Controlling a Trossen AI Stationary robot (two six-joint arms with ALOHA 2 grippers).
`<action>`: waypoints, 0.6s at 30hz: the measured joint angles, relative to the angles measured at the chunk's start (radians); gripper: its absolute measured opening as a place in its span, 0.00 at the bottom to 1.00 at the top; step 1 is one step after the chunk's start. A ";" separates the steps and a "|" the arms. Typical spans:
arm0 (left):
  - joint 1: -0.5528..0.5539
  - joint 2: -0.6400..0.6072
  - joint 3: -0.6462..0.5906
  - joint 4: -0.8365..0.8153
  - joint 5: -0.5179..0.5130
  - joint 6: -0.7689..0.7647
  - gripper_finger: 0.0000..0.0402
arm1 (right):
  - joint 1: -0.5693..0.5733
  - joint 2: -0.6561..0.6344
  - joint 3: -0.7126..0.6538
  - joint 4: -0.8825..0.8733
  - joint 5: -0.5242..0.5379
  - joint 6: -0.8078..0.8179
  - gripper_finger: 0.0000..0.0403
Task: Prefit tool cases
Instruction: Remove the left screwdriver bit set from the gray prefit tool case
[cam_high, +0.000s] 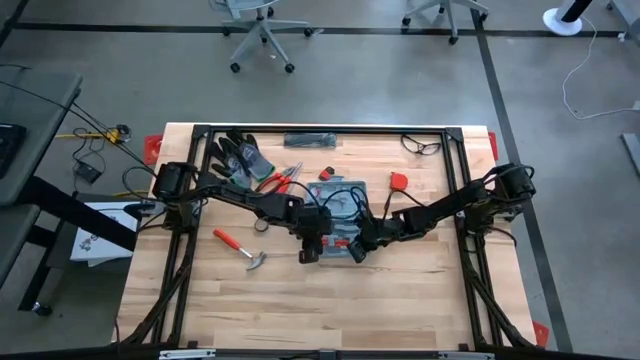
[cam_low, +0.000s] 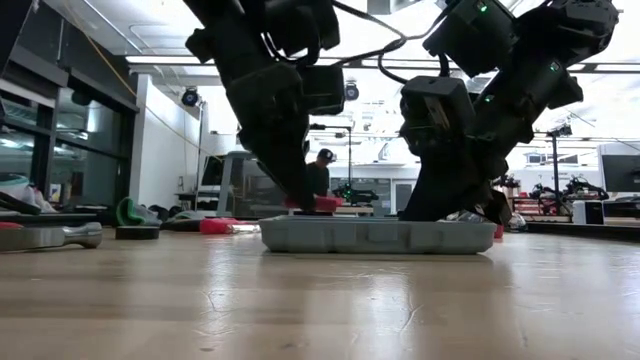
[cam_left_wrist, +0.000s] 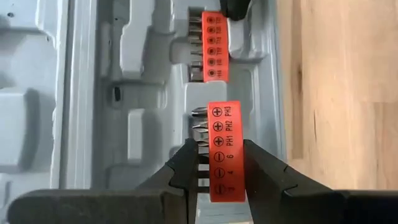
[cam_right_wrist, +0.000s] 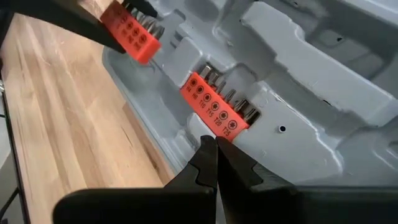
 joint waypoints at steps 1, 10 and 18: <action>0.000 0.000 0.000 -0.014 0.003 0.000 0.21 | 0.000 0.000 0.000 0.000 0.000 0.000 0.00; 0.041 -0.111 -0.040 -0.173 0.004 -0.006 0.21 | 0.000 0.001 -0.001 -0.002 0.000 -0.003 0.00; 0.124 -0.240 -0.254 -0.098 -0.034 -0.080 0.21 | 0.000 0.001 -0.001 0.000 0.003 -0.011 0.00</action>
